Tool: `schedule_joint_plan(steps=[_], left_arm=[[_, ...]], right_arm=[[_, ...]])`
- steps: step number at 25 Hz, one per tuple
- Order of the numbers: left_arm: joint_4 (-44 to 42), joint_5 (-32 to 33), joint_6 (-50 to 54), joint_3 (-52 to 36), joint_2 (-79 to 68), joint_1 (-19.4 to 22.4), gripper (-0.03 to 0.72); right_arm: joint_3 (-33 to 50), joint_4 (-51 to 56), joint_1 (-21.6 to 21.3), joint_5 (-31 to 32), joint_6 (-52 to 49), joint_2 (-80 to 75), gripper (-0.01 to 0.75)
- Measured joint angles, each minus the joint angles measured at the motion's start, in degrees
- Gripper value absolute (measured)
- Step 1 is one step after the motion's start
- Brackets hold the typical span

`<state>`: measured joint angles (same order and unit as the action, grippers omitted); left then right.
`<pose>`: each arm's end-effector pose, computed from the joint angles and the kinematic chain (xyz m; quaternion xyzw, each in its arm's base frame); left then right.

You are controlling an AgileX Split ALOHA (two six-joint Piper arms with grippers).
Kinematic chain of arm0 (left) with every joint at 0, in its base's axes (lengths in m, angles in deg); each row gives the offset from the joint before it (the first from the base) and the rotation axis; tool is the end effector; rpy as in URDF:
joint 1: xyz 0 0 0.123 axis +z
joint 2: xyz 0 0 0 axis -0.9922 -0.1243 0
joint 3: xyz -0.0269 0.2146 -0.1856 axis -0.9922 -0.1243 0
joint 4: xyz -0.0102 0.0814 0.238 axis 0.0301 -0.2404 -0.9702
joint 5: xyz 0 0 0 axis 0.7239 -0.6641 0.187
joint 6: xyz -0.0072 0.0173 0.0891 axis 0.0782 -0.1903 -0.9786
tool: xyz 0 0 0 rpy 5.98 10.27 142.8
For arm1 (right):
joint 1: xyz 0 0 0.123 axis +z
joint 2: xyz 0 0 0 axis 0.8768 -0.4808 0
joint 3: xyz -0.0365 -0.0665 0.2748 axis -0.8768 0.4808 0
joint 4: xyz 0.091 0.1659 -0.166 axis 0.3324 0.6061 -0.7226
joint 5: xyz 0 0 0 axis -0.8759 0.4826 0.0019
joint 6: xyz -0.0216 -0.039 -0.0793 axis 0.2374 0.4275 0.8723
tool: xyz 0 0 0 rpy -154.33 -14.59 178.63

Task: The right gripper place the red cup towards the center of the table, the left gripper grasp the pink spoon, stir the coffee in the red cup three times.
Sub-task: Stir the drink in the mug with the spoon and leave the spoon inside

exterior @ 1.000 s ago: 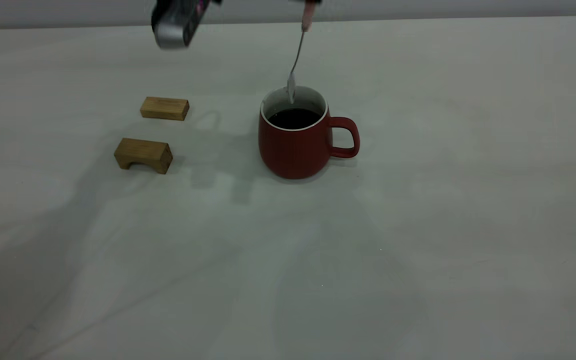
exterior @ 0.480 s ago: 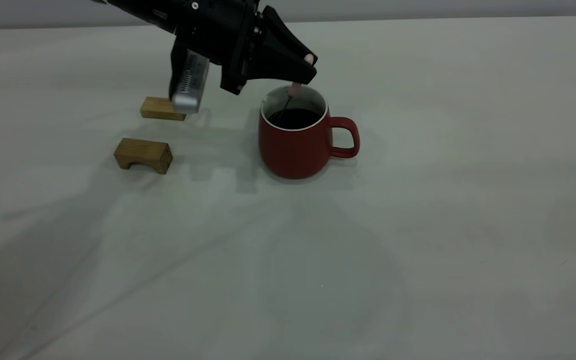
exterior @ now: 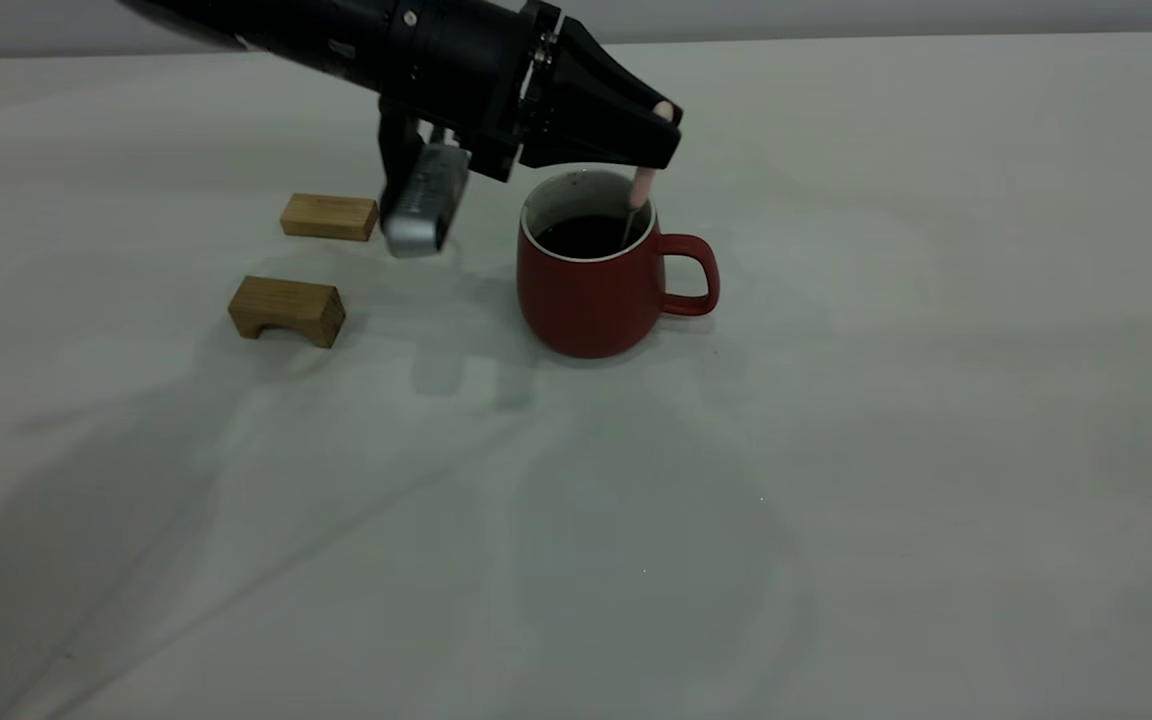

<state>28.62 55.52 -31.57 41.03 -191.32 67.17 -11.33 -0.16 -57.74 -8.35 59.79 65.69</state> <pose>0.4210 -0.1984 0.0530 0.6197 -0.5960 0.3521 0.3698 -0.0020 -0.0002 0.2633 -0.0316 0.8820 0.0120 0.4701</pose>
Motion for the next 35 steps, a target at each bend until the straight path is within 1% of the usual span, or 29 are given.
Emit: schedule_joint_plan(steps=[3, 5, 7, 9, 11, 14, 17, 20, 22, 25, 27, 29, 31, 35], left_arm=[[-5.66, -3.9, 0.2, 1.28, 1.29, 0.23, 0.176], [-6.24, -6.37, -2.1, 2.06, 1.47, 0.37, 0.176], [-4.88, -7.05, -5.59, 2.07, 1.22, 0.37, 0.176], [-2.19, -6.27, -8.04, 2.07, 0.55, 0.37, 0.176], [-0.55, -4.15, -8.65, 2.07, -0.02, 0.37, 0.176], [-0.41, -0.1, -5.94, 2.07, -0.23, 0.37, 0.176], [-2.96, 2.35, -1.66, 2.24, -0.17, 0.5, 0.176], [-5.33, 1.92, -0.83, 2.24, -0.17, 1.42, 0.176], [-5.89, 0.31, -2.09, 2.45, -0.17, 1.97, 0.176], [-5.75, -2.64, -6.91, 3.14, -0.17, 2.33, 0.176], [-3.66, -3.18, -10.7, 3.19, -0.17, 2.34, 0.176], [-1.18, -1.95, -13.31, 3.19, -0.22, 2.27, 0.176], [0.47, -0.09, -13.61, 3.19, -0.27, 1.99, 0.176], [-1.1, 3.85, -8.32, 3.21, -0.31, 1.82, 0.176]], right_arm=[[0.0, 0.0, 0.0, 0.0, 0.0, 0.0, 0.587], [0.0, 0.0, 0.0, 0.0, 0.0, 0.0, 0.587], [0.0, 0.0, 0.0, 0.0, 0.0, 0.0, 0.587], [0.0, 0.0, 0.0, 0.0, 0.0, 0.0, 0.587], [0.0, 0.0, 0.0, 0.0, 0.0, 0.0, 0.587], [0.0, 0.0, 0.0, 0.0, 0.0, 0.0, 0.587], [0.0, 0.0, 0.0, 0.0, 0.0, 0.0, 0.587], [0.0, 0.0, 0.0, 0.0, 0.0, 0.0, 0.587], [0.0, 0.0, 0.0, 0.0, 0.0, 0.0, 0.587], [0.0, 0.0, 0.0, 0.0, 0.0, 0.0, 0.586], [0.0, 0.0, 0.0, 0.0, 0.0, 0.0, 0.587], [0.0, 0.0, 0.0, 0.0, 0.0, 0.0, 0.587], [0.0, 0.0, 0.0, 0.0, 0.0, 0.0, 0.587], [0.0, 0.0, 0.0, 0.0, 0.0, 0.0, 0.587]])
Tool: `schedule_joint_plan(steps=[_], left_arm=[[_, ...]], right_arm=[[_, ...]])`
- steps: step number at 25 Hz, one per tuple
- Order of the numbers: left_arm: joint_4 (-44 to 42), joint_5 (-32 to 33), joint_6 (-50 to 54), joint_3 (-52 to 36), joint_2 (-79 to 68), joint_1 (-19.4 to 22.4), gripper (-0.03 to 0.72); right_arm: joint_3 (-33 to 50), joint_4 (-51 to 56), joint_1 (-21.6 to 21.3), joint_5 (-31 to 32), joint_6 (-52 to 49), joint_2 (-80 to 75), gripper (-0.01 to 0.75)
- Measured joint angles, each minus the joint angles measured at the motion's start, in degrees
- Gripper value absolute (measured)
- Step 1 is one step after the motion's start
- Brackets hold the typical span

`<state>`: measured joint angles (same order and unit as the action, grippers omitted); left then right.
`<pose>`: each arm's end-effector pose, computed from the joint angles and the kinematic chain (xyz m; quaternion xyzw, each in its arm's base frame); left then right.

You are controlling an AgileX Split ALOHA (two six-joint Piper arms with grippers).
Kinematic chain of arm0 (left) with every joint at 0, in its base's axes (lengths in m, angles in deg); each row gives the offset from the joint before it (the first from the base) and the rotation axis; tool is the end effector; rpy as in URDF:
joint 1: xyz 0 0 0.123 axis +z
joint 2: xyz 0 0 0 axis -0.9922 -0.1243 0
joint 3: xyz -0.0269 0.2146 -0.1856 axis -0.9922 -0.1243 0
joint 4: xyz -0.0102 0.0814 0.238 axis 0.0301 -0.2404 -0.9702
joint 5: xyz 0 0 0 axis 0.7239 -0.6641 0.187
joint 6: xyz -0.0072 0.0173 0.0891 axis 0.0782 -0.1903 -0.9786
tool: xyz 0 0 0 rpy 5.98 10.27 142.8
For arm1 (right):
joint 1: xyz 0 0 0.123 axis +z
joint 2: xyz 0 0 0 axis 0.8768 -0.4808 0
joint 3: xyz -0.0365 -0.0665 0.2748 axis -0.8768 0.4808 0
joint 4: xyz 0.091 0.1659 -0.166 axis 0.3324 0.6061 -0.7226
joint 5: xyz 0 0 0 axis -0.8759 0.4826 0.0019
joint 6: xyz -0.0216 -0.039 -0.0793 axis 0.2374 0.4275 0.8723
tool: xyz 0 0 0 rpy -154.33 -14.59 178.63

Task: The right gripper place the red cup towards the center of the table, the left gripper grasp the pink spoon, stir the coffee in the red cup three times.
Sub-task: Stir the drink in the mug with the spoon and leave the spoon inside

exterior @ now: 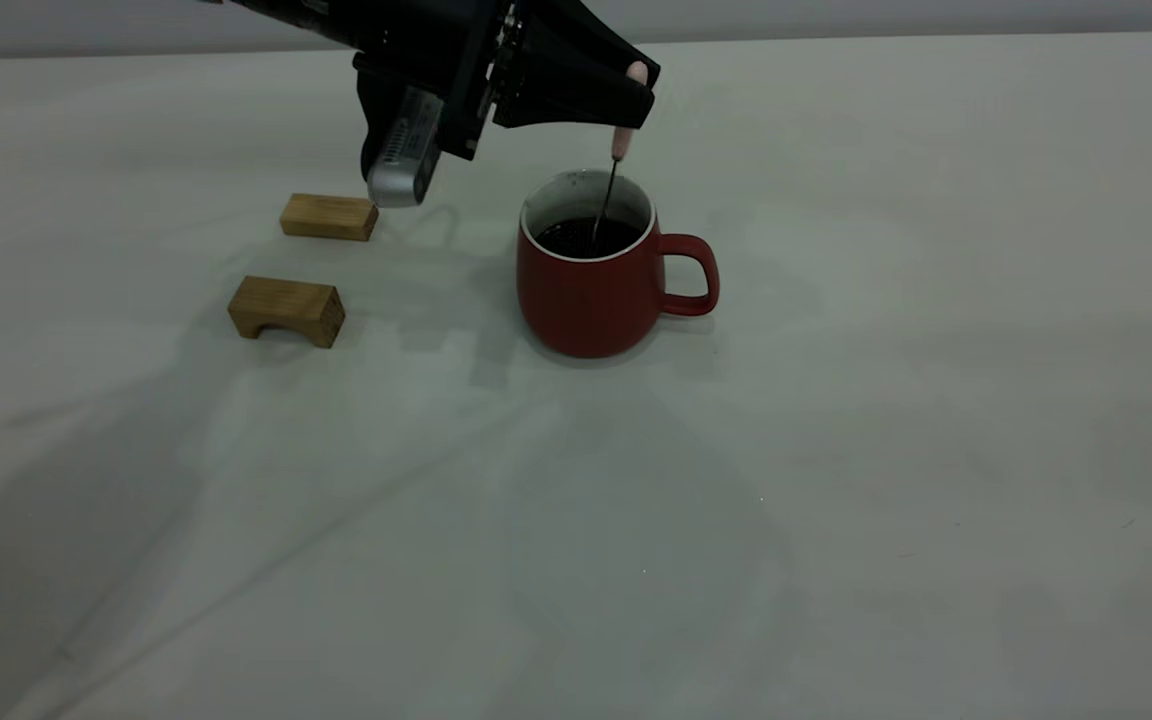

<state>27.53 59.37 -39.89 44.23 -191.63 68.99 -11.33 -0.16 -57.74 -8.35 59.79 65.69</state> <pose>0.4320 -0.1888 0.0647 0.5533 -0.6442 0.3940 0.3516 -0.0020 -0.0002 0.2633 -0.0316 0.8820 0.0120 0.4701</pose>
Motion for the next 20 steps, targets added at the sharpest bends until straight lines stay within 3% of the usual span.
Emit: schedule_joint_plan(steps=[6, 11, 20], left_arm=[[-8.02, 0.79, 6.14, 1.21, -0.15, 0.84, 0.176], [-6.97, -3.65, -0.69, 3.26, -0.33, 0.94, 0.176], [-7.5, -3.3, -1.97, 3.32, -1.21, -1.64, 0.176]], right_arm=[[0.0, 0.0, 0.0, 0.0, 0.0, 0.0, 0.587], [0.0, 0.0, 0.0, 0.0, 0.0, 0.0, 0.586], [0.0, 0.0, 0.0, 0.0, 0.0, 0.0, 0.586]])
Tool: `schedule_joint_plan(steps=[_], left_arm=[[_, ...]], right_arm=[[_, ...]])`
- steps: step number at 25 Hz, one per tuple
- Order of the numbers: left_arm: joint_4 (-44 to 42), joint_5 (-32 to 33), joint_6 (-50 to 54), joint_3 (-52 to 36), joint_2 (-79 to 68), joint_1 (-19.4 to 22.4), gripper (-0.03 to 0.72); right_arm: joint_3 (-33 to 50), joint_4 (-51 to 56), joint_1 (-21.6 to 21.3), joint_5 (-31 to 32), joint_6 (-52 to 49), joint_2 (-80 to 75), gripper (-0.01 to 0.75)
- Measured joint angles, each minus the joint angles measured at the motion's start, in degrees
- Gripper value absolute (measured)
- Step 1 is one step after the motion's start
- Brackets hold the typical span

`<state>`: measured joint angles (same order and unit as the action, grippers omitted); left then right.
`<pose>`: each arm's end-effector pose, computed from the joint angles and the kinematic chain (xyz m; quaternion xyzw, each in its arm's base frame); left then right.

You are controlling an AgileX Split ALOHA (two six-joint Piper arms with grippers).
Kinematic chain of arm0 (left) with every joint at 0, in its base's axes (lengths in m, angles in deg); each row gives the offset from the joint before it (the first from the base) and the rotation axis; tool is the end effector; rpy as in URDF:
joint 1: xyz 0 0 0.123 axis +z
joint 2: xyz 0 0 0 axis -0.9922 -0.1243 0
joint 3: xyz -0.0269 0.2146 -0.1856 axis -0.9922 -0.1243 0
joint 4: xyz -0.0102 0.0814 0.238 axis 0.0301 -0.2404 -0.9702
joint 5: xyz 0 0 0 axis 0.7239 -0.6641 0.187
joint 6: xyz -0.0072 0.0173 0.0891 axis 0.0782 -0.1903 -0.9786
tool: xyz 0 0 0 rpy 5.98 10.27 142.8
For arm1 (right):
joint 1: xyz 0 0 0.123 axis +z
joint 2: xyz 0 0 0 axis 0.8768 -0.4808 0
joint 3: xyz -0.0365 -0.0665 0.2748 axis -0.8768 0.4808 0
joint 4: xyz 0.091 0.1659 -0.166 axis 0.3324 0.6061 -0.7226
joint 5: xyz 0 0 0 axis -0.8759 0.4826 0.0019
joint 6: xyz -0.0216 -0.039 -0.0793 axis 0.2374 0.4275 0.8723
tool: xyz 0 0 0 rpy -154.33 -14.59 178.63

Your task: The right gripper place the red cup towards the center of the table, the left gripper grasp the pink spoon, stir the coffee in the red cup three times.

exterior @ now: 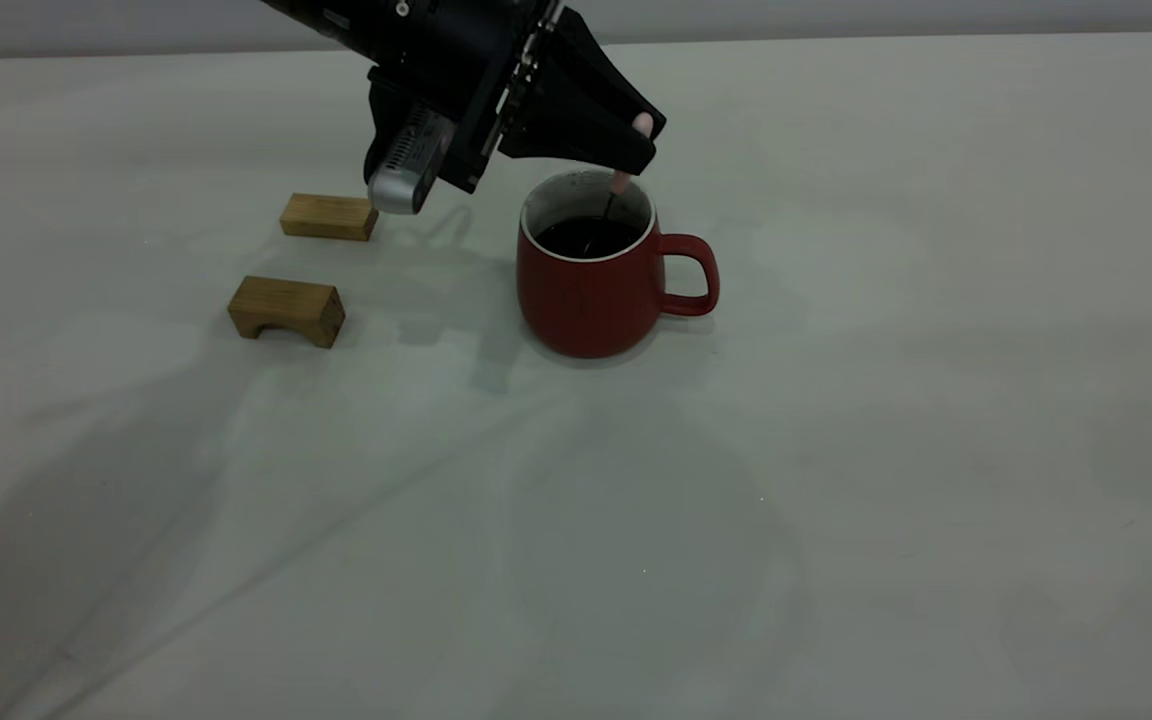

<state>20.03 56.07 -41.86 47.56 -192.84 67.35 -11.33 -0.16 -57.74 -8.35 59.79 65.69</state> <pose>0.4348 -0.1979 0.0574 0.5187 -0.7098 0.3706 0.2995 -0.0020 -0.0002 0.2633 -0.0316 0.8820 0.0120 0.4701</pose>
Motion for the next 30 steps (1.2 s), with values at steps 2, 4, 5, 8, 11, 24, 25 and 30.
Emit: schedule_joint_plan(steps=[2, 4, 5, 8, 11, 24, 25, 30], left_arm=[[-0.72, 0.21, 0.86, 0.04, 0.0, 0.0, 0.176], [-1.58, 0.39, 1.92, 0.04, 0.0, 0.0, 0.176], [-1.93, 0.4, 2.24, 0.06, 0.0, 0.0, 0.176], [-2.35, 0.44, 2.61, 0.11, 0.0, 0.0, 0.216], [-3.37, 1.01, 2.74, 1.35, 0.0, 0.0, 0.329], [-39.35, 6.84, 11.22, 25.67, 1.26, 0.29, 0.438], [-43.78, 6.84, 11.22, 27.49, 2.06, 0.29, 0.438], [-61.51, 6.84, -4.91, 32.1, 8.23, 0.35, 0.438]], right_arm=[[0.0, 0.0, 0.0, 0.0, 0.0, 0.0, 0.586], [0.0, 0.0, 0.0, 0.0, 0.0, 0.0, 0.586], [0.0, 0.0, 0.0, 0.0, 0.0, 0.0, 0.586], [0.0, 0.0, 0.0, 0.0, 0.0, 0.0, 0.585], [0.0, 0.0, 0.0, 0.0, 0.0, 0.0, 0.585], [0.0, 0.0, 0.0, 0.0, 0.0, 0.0, 0.585], [0.0, 0.0, 0.0, 0.0, 0.0, 0.0, 0.585], [0.0, 0.0, 0.0, 0.0, 0.0, 0.0, 0.585]])
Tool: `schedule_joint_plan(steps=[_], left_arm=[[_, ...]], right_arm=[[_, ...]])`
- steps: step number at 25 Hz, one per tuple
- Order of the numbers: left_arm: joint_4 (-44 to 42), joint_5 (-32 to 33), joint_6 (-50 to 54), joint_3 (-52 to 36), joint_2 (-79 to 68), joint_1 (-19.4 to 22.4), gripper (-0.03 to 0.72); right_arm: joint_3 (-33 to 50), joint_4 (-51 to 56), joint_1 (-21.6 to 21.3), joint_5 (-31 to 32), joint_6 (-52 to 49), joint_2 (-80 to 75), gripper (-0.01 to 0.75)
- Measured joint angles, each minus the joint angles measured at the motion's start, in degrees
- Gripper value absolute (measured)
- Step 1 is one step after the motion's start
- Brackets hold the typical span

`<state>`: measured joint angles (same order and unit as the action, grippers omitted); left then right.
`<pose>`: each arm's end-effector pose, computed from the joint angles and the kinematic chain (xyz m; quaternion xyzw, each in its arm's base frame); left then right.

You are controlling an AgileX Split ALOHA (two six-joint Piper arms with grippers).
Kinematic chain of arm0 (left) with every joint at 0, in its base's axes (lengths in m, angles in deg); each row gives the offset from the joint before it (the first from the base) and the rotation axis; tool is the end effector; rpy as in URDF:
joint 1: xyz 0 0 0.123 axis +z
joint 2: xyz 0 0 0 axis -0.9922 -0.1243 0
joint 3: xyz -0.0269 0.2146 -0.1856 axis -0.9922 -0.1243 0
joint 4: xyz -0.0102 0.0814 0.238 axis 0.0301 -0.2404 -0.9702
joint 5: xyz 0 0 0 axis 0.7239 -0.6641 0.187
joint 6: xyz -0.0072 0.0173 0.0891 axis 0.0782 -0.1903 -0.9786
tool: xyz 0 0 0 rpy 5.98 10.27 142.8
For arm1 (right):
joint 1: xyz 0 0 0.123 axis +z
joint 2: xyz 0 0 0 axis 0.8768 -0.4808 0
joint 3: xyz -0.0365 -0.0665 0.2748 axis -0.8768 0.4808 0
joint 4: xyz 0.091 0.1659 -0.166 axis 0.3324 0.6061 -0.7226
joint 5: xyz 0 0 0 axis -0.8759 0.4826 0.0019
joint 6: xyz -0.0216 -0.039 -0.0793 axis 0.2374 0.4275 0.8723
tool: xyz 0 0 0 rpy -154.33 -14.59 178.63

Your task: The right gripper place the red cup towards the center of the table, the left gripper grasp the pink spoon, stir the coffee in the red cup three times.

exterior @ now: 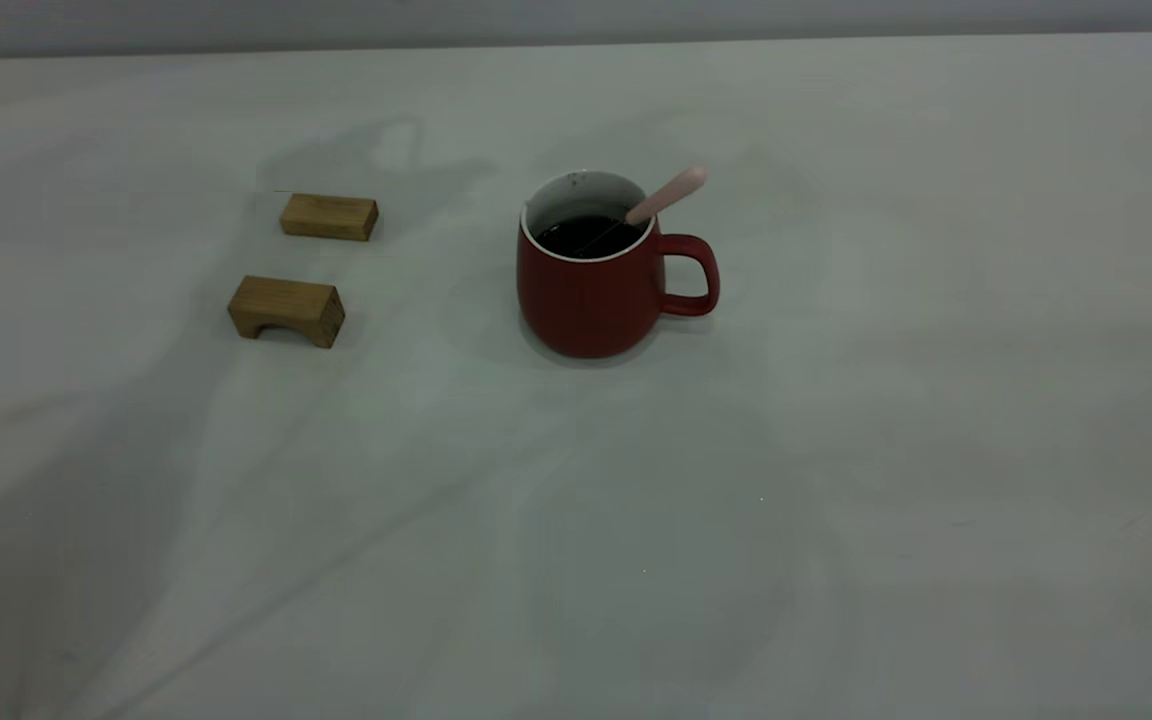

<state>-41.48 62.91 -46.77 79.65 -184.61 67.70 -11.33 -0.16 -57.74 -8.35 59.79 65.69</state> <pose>0.4945 -0.1477 0.2251 -0.2095 0.9558 -0.1545 0.1367 -0.0020 -0.0002 0.2633 -0.0316 0.8820 0.0120 0.4701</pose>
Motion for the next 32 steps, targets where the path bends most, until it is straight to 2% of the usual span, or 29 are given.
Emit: schedule_joint_plan(steps=[2, 5, 8, 17, 32], left_arm=[[-3.47, 0.0, -13.97, 0.05, 3.35, 0.12, 0.438], [-3.97, 0.0, -30.22, -0.29, 8.24, 0.23, 0.438], [-4.1, 0.0, -35.74, -3.25, 14.51, 0.23, 0.438], [-12.11, 0.0, -37.11, -28.97, 38.82, 0.23, 0.438], [-13.59, 0.0, -31.94, -72.64, 77.88, 0.96, 0.438]], right_arm=[[0.0, 0.0, 0.0, 0.0, 0.0, 0.0, 0.585], [0.0, 0.0, 0.0, 0.0, 0.0, 0.0, 0.585], [0.0, 0.0, 0.0, 0.0, 0.0, 0.0, 0.585], [0.0, 0.0, 0.0, 0.0, 0.0, 0.0, 0.585], [0.0, 0.0, 0.0, 0.0, 0.0, 0.0, 0.585]])
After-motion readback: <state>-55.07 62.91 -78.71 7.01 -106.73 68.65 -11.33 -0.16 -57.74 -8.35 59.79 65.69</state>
